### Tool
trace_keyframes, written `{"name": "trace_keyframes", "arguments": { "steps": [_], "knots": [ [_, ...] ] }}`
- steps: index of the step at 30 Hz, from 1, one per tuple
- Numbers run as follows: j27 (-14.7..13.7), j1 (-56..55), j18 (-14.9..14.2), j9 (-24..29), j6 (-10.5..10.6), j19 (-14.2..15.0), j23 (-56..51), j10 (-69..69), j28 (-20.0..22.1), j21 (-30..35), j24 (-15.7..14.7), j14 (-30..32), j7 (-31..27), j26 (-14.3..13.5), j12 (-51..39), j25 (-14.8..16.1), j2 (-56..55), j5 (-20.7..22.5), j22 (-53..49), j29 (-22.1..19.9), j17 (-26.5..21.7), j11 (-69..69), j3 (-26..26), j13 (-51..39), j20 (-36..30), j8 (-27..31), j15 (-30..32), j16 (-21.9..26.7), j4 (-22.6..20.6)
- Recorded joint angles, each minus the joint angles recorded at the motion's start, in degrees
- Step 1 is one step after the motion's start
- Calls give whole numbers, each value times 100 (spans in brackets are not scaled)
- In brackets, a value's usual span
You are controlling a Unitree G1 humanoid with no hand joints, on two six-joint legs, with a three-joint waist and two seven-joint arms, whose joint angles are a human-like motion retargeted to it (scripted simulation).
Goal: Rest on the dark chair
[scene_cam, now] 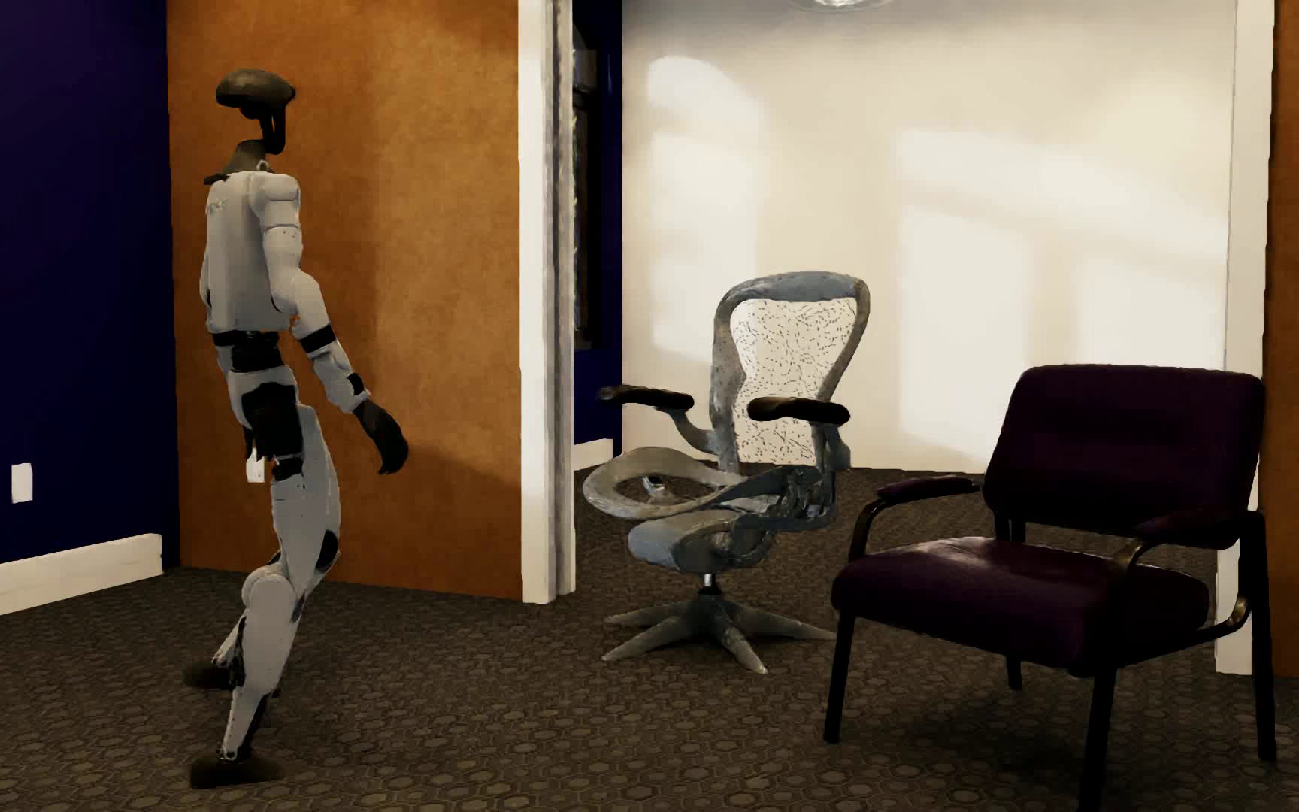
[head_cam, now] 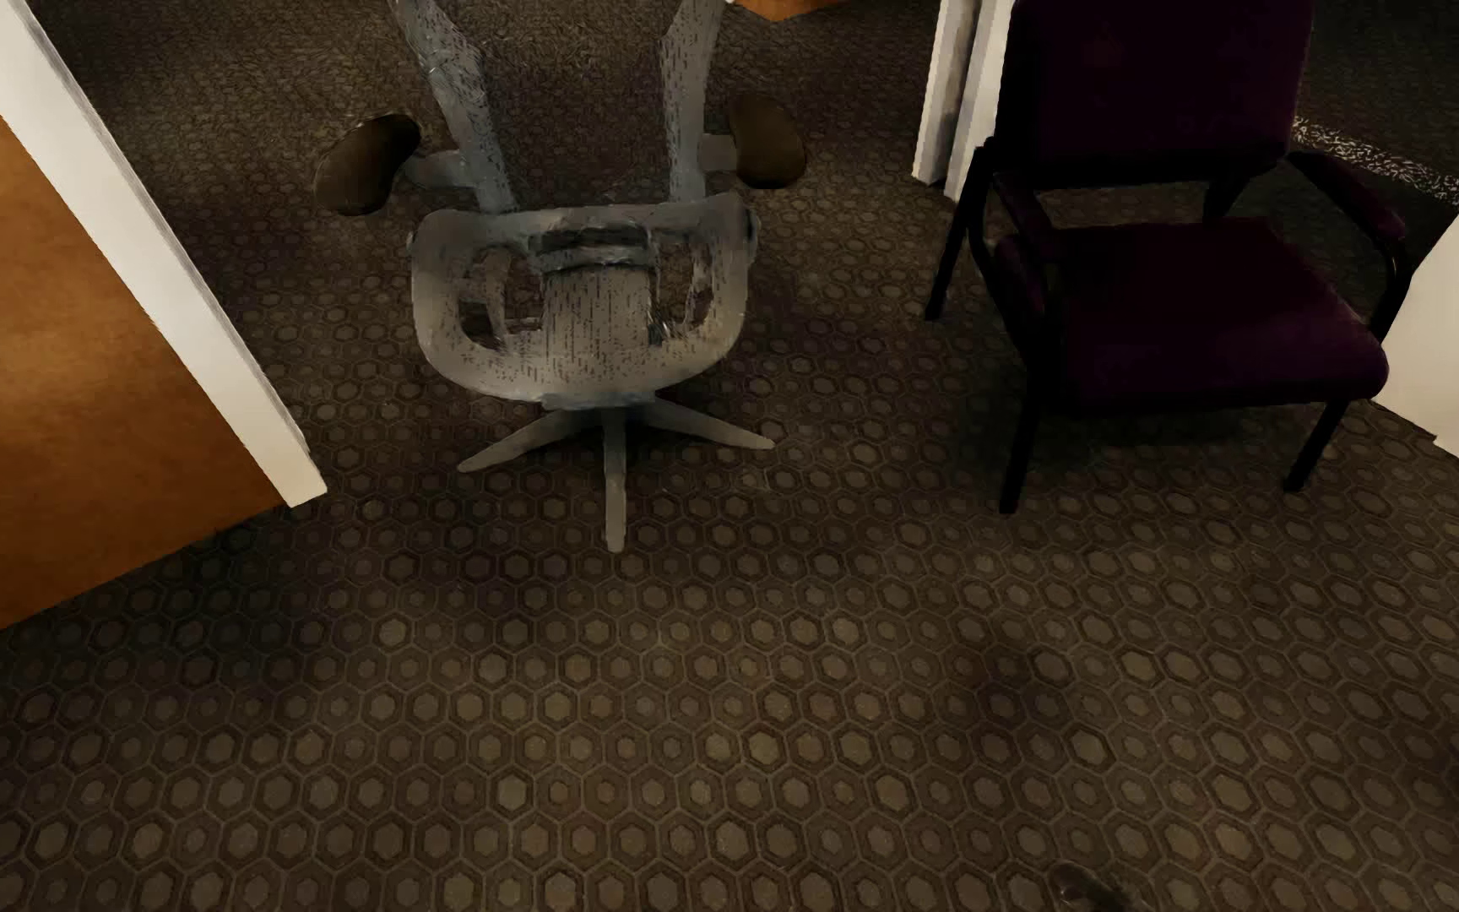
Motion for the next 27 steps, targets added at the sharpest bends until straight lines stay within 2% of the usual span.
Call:
{"name": "trace_keyframes", "arguments": {
  "steps": [1, 2, 3, 4, 5, 6, 7, 8, 9, 10, 11, 12, 13, 14, 15, 16, 17, 18, 19, 20, 21, 22, 23, 24, 25, 26, 27],
  "knots": [
    [-209, -149, 130, -131, -8, -13, -177, -1097, -201, 271, 92, 208, 44, 582, 335, 4, 375, -20, -112, 467, -43, -107, 63, -169, 19, -62, -158, -67, 15],
    [-327, -151, 308, -65, 15, 31, -131, -2403, 33, 527, 132, 388, 14, -181, 348, 30, 720, -4, 359, 65, -40, -227, 119, -534, 133, 26, -303, -132, 8],
    [-448, -28, 676, 97, 55, 210, -172, -3818, -228, 575, 87, 869, 292, -1349, 198, 292, 1294, -34, 876, -14, -30, -551, 122, -902, 318, -47, -356, -175, -240],
    [-14, -185, 794, -99, 126, 239, -361, -4806, 4714, 411, 1802, 1343, 585, 4087, 618, -46, 1425, -1, 1096, -440, -68, -623, 152, -975, 196, -237, -415, -233, -247],
    [-219, -571, 896, -202, 145, 303, -361, -4806, 3787, 429, 2390, 1124, 638, 3066, 745, -366, 1597, 4, 1380, -267, -46, -654, 193, -1021, -101, -271, -461, -236, -279],
    [553, -931, 1402, -251, 193, 317, -1066, -4623, 12315, 363, 2678, 954, 799, 11554, 747, 669, 1905, -120, 1293, -738, -202, -662, 240, -899, 366, -338, -655, -219, -457],
    [148, -903, 1371, -389, 230, 313, -1227, -4506, 12389, 235, 2676, 1101, 769, 11857, 753, 601, 2004, -151, 1433, -301, -296, -412, 380, -717, 406, -428, -726, -261, -416],
    [87, -899, 1336, -445, 212, 432, -1180, -3967, 12594, 185, 2617, 786, 781, 12175, 698, 681, 2059, -297, 1459, -139, -319, 31, 438, -636, 552, -332, -805, -329, -416],
    [-7, -831, 1349, -490, 116, 472, -1097, -3900, 12861, 289, 2683, 1536, 834, 12729, 587, 759, 1946, -527, 1520, -17, -307, 711, 428, -550, 862, -301, -789, -332, -504],
    [2, -986, 1215, -562, 48, 475, -802, -3081, 15275, 222, 2583, 1316, 791, 14982, 586, 898, 1509, -711, 1492, -109, -283, 1920, 394, -435, 963, -374, -372, -358, -462],
    [-23, -786, 992, -491, -252, 920, -371, -3062, 3997, 431, -183, 1329, 83, 2458, 39, 1338, 1069, -942, 961, -260, -30, 3157, 363, -425, 668, 43, 522, -67, -785],
    [146, -337, 1435, -432, -126, 580, -219, -3187, -425, 626, -190, 1245, 181, -45, 28, 748, 541, -1092, -71, 76, -26, 4261, 191, -233, 311, -207, 1756, -60, -1043],
    [342, 0, 1711, -374, -99, 406, -324, -3317, -293, 687, -391, 1135, 102, 127, -228, 865, -166, -1038, -130, -51, -46, 5437, 29, -54, 112, -49, 1310, 61, -1233],
    [295, 300, 1713, -397, -53, 268, -141, -3425, -321, 572, -497, 974, -33, 22, -448, 766, -790, -921, -153, -47, 1, 6186, -161, 62, -135, 108, 765, 173, -1334],
    [397, 770, 1785, -206, -2, 414, -144, -3606, -300, 416, -768, 862, -216, -4, -824, 885, -1253, -792, -275, -160, -24, 6548, -280, 144, -361, 445, 469, 227, -1502],
    [369, 1220, 1904, -136, 5, 514, -226, -3818, -147, 179, -964, 688, -308, 46, -1148, 934, -1676, -698, -449, -161, -56, 6585, -409, 333, -709, 614, 224, 289, -1679],
    [501, 1645, 1901, -174, 56, 363, -261, -3997, -63, 130, -1101, 459, -331, 80, -1366, 958, -2072, -506, -705, -359, -66, 6336, -539, 601, -859, 731, 66, 316, -1699],
    [460, 1950, 1749, -76, 67, 374, -169, -4040, -110, 38, -960, 272, -415, 27, -1777, 795, -2329, -375, -917, -133, -49, 5722, -644, 624, -1058, 812, -20, 365, -1629],
    [423, 2088, 1650, -56, 50, 299, -146, -3949, -31, 41, -847, 5, -283, -52, -2119, 814, -2555, -284, -1109, -259, -21, 4917, -689, 719, -1275, 865, -64, 328, -1612],
    [310, 2290, 1581, -43, 70, 73, -98, -3972, -90, -38, -686, -153, -436, -134, -2370, 725, -2519, -150, -1310, -168, -10, 3745, -698, 799, -1454, 966, 206, 221, -1556],
    [509, 2165, 1517, -117, 83, -170, -105, -3572, -101, -63, -525, -436, -596, -121, -2597, 696, -2510, -134, -1426, -191, -40, 2578, -723, 858, -1670, 1080, 369, 51, -1498],
    [366, 1928, 1377, -221, 44, -177, -89, -3134, -106, 12, -467, -763, -808, -266, -2744, 786, -2552, -255, -1545, -231, -24, 1555, -742, 961, -1861, 1325, 469, -102, -1471],
    [307, 1885, 1153, -221, 49, 421, -161, -2886, -99, -146, -385, -888, -999, -357, -2754, 524, -2359, -547, -1643, -183, -66, 517, -725, 1101, -2146, 1540, 805, -302, -1343],
    [112, 1711, 972, -293, 79, 868, -216, -2569, -293, -256, -247, -1042, -1071, -376, -2644, 581, -2237, -775, -1782, 85, -147, -344, -688, 1206, -2222, 1458, 1154, -426, -1242],
    [204, 1607, 822, -299, 70, 1055, -364, -2454, -344, -378, -58, -1047, -1137, -261, -2504, 500, -2241, -916, -1958, 225, -169, -633, -646, 1307, -2244, 1301, 1479, -423, -1122],
    [214, 1456, 756, -225, 96, 1199, -215, -2279, -452, -510, 62, -954, -1222, -387, -2356, 330, -2272, -983, -1997, 106, -187, -425, -643, 1275, -2234, 1033, 1693, -431, -1044],
    [247, 1325, 589, -126, -17, 1264, -356, -2188, -458, -510, 175, -859, -1196, -430, -2173, 396, -2303, -989, -2110, 163, -157, 20, -540, 1334, -2269, 952, 1864, -235, -975]
  ]
}}
